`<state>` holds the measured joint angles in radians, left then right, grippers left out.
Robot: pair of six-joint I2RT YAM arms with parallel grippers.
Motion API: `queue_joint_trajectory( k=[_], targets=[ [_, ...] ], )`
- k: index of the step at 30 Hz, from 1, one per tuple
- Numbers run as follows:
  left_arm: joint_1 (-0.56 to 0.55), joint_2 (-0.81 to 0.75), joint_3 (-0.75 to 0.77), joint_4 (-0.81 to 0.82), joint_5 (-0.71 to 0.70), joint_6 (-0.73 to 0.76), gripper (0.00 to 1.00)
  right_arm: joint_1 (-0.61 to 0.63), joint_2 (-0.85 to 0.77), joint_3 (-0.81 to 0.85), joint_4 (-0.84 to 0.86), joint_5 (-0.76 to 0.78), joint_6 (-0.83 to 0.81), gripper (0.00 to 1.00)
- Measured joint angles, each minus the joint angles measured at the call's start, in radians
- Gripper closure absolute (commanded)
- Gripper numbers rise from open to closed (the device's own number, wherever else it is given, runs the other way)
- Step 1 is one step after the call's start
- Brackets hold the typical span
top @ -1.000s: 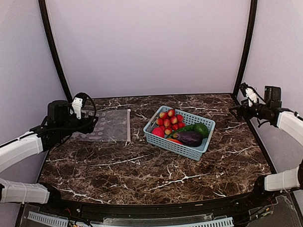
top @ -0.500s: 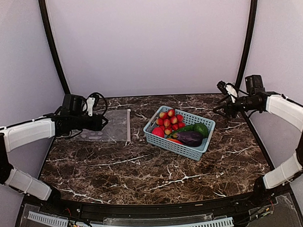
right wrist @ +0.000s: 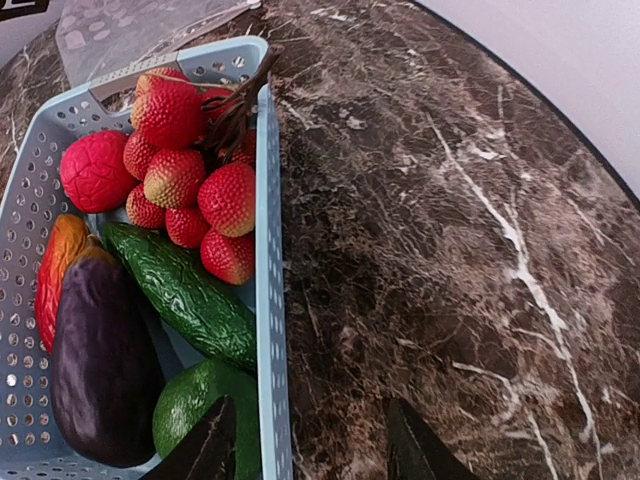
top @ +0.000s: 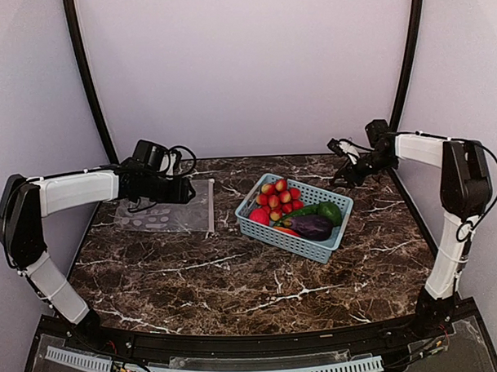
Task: Place the food in the zip-top bag and seal the zipper
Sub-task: Move the bin to the center of the board.
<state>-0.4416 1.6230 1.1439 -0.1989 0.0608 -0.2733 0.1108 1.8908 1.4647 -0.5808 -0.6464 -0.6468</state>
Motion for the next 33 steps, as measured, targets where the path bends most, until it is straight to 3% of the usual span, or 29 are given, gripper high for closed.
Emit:
queue_joint_trajectory(
  k=[9, 11, 14, 21, 24, 28, 33],
  targets=[
    [-0.040, 0.014, -0.012, -0.002, 0.007, -0.056, 0.40, 0.127, 0.195, 0.180, -0.090, 0.047, -0.007, 0.58],
    [-0.043, 0.007, -0.033, 0.004, 0.007, -0.063, 0.39, 0.146, 0.211, 0.200, -0.103, 0.060, -0.006, 0.63],
    [-0.047, -0.016, -0.080, 0.010, 0.007, -0.073, 0.40, 0.161, 0.217, 0.214, -0.115, 0.074, 0.001, 0.78],
    [-0.051, -0.076, -0.141, 0.041, 0.003, -0.093, 0.40, 0.161, 0.217, 0.214, -0.127, 0.116, 0.048, 0.93],
    [-0.053, -0.102, -0.156, 0.056, -0.002, -0.107, 0.40, 0.161, 0.196, 0.176, -0.115, 0.154, 0.092, 0.91],
    [-0.059, -0.122, -0.163, 0.072, -0.017, -0.128, 0.40, 0.160, 0.108, 0.050, -0.074, 0.232, 0.183, 1.00],
    [-0.068, -0.130, -0.163, 0.080, -0.032, -0.143, 0.40, 0.148, -0.040, -0.125, -0.043, 0.320, 0.317, 1.00]
  ],
)
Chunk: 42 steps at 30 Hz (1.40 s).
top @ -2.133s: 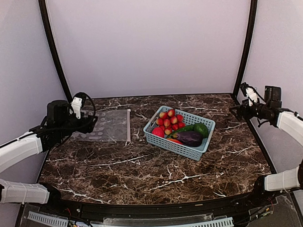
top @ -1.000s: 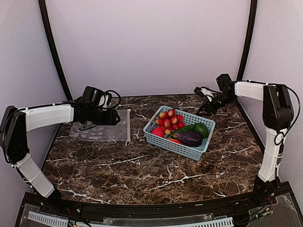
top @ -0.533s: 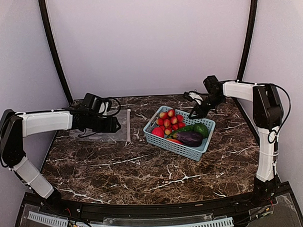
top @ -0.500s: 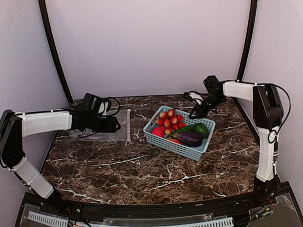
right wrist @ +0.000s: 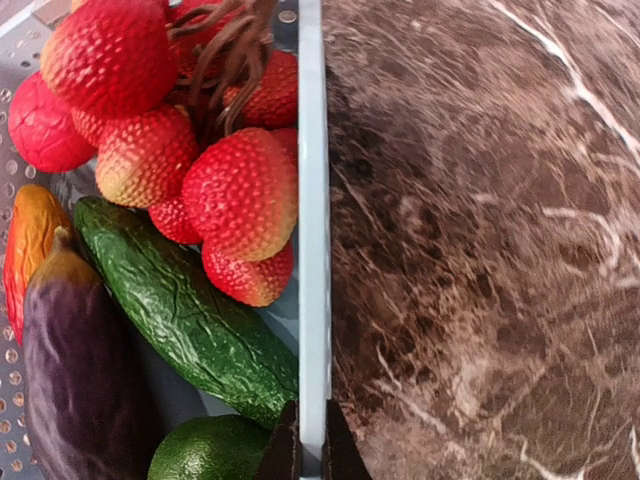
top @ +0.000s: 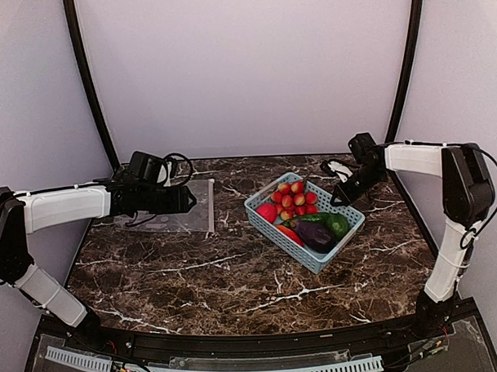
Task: Place the food in the zip-top bag and seal the zipper
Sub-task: Move the bin to the center of the board, then pick up the zipper food storage bag at the center of the board.
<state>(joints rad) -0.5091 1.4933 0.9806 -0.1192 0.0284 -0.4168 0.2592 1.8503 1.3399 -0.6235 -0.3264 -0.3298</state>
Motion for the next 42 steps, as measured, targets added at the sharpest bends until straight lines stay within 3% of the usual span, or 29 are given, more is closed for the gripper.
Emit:
queue_joint_trajectory(
  k=[13, 18, 23, 27, 31, 34, 35, 42],
  targets=[
    [-0.024, 0.050, 0.056, -0.002, -0.080, -0.072, 0.41, -0.202, -0.194, -0.257, 0.095, 0.018, 0.328, 1.00],
    [-0.063, 0.126, 0.140, -0.018, -0.124, -0.089, 0.35, -0.224, -0.264, -0.324, 0.095, -0.037, 0.357, 0.74],
    [-0.111, 0.258, 0.296, -0.102, -0.197, -0.090, 0.31, -0.222, -0.284, -0.324, 0.079, -0.082, 0.342, 0.58],
    [-0.137, 0.403, 0.481, -0.223, -0.288, -0.081, 0.36, -0.225, -0.307, -0.322, 0.068, -0.085, 0.306, 0.45],
    [-0.146, 0.565, 0.682, -0.365, -0.383, -0.067, 0.43, -0.232, -0.369, -0.321, 0.069, -0.077, 0.281, 0.23],
    [-0.146, 0.648, 0.754, -0.441, -0.440, -0.059, 0.46, -0.234, -0.428, -0.343, 0.108, -0.114, 0.238, 0.16],
    [-0.146, 0.667, 0.764, -0.461, -0.455, -0.056, 0.47, -0.235, -0.451, -0.365, 0.129, -0.135, 0.225, 0.05],
    [-0.145, 0.781, 0.869, -0.542, -0.510, -0.031, 0.53, -0.235, -0.500, -0.442, 0.166, -0.251, 0.142, 0.01]
  ],
)
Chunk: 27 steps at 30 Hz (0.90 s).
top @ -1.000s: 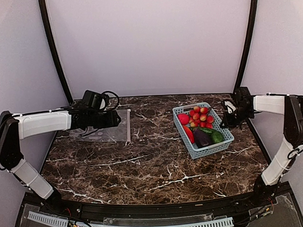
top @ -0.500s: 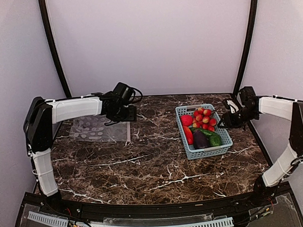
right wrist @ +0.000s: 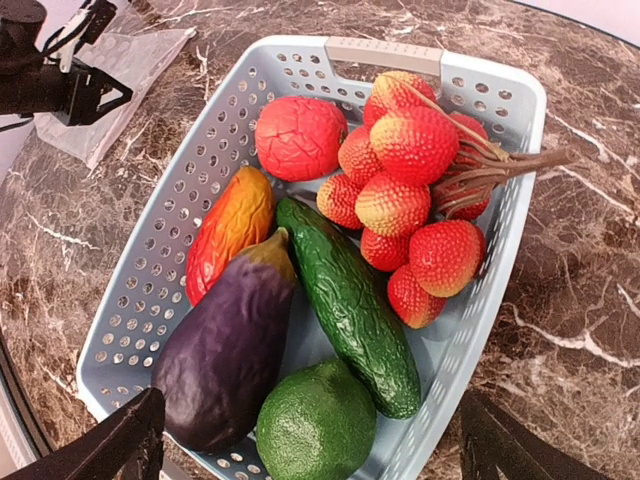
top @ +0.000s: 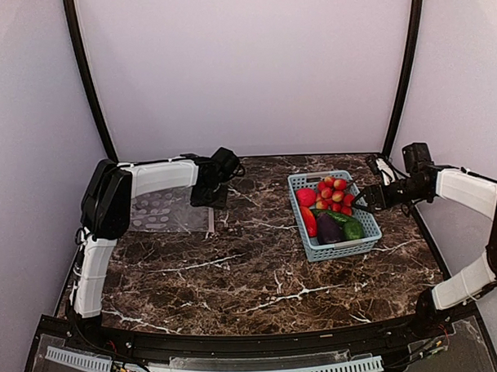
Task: Place the food in the zip-top bag and seal the zipper
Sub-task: Pick up the zipper food storage bag at the center of the board.
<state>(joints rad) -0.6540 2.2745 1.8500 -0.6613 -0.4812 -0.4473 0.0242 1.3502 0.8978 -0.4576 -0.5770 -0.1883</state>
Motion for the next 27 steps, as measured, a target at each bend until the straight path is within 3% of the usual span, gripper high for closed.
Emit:
queue_joint_trajectory(
  k=[15, 18, 21, 27],
  targets=[
    [0.033, 0.168, 0.220, -0.077, -0.058, 0.006, 0.70, 0.000, 0.012, 0.000, 0.016, -0.086, -0.045, 0.01],
    [0.047, 0.185, 0.242, -0.082, -0.056, 0.007, 0.80, 0.000, 0.014, 0.000, 0.015, -0.087, -0.048, 0.01],
    [0.058, 0.188, 0.244, -0.088, -0.054, 0.009, 0.96, 0.000, 0.014, 0.000, 0.015, -0.092, -0.051, 0.01],
    [0.065, 0.188, 0.245, -0.099, -0.053, 0.018, 0.99, 0.000, 0.014, 0.000, 0.015, -0.093, -0.065, 0.01]
  ],
)
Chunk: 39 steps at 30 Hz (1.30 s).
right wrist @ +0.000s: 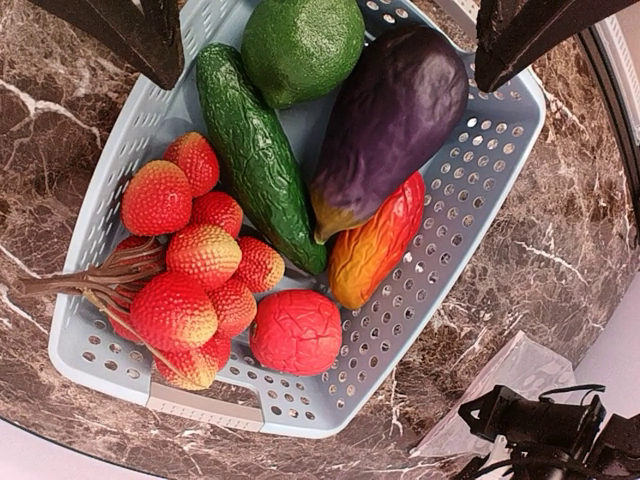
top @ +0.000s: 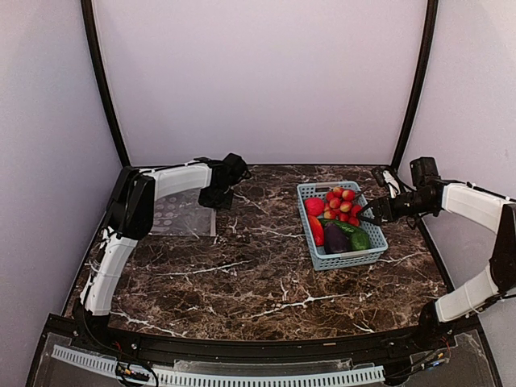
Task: Place the food in the zip-top bag and seal the zipper
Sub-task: Pick up the zipper food storage bag at the center of the board, then pass from the left arm to the right
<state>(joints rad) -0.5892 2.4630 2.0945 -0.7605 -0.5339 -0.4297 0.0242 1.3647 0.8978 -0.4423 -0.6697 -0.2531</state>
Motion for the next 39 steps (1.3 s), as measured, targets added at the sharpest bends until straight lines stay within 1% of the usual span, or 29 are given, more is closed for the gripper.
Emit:
queue_joint_trajectory(
  k=[6, 9, 11, 15, 17, 18, 20, 23, 25, 29, 31, 33, 39],
  targets=[
    [-0.005, -0.011, 0.002, -0.031, 0.020, 0.008, 0.99, 0.000, 0.000, 0.008, -0.009, 0.026, -0.002, 0.01],
    [-0.015, -0.059, -0.005, -0.057, 0.035, 0.019, 0.99, 0.000, -0.010, 0.050, -0.033, 0.078, 0.000, 0.01],
    [-0.026, -0.124, -0.032, -0.058, 0.050, 0.026, 0.99, 0.000, -0.027, 0.101, -0.039, 0.105, 0.004, 0.01],
    [-0.057, -0.338, -0.134, -0.027, 0.091, 0.026, 0.99, 0.010, -0.052, 0.229, -0.046, 0.098, 0.025, 0.01],
    [-0.071, -0.457, -0.196, 0.011, 0.111, 0.021, 0.99, 0.054, -0.053, 0.306, -0.048, 0.090, 0.040, 0.02],
    [-0.078, -0.502, -0.223, 0.031, 0.119, 0.016, 0.99, 0.083, -0.043, 0.336, -0.050, 0.085, 0.046, 0.04],
    [-0.093, -0.610, -0.309, 0.098, 0.140, 0.000, 0.99, 0.166, 0.003, 0.421, -0.061, 0.075, 0.064, 0.05],
    [-0.108, -0.719, -0.429, 0.196, 0.170, -0.029, 0.99, 0.301, 0.143, 0.574, -0.075, 0.037, 0.122, 0.11],
    [-0.119, -0.751, -0.494, 0.257, 0.182, -0.053, 0.99, 0.374, 0.249, 0.671, -0.099, 0.019, 0.160, 0.15],
    [-0.139, -0.763, -0.590, 0.344, 0.198, -0.100, 0.99, 0.489, 0.450, 0.868, -0.145, -0.003, 0.243, 0.19],
    [-0.152, -0.763, -0.621, 0.372, 0.197, -0.121, 0.99, 0.534, 0.519, 0.937, -0.161, -0.009, 0.286, 0.20],
    [-0.167, -0.768, -0.647, 0.403, 0.195, -0.140, 0.99, 0.570, 0.574, 0.994, -0.174, -0.013, 0.323, 0.23],
    [-0.193, -0.827, -0.699, 0.459, 0.181, -0.180, 0.99, 0.633, 0.703, 1.107, -0.195, -0.021, 0.411, 0.22]
  ],
)
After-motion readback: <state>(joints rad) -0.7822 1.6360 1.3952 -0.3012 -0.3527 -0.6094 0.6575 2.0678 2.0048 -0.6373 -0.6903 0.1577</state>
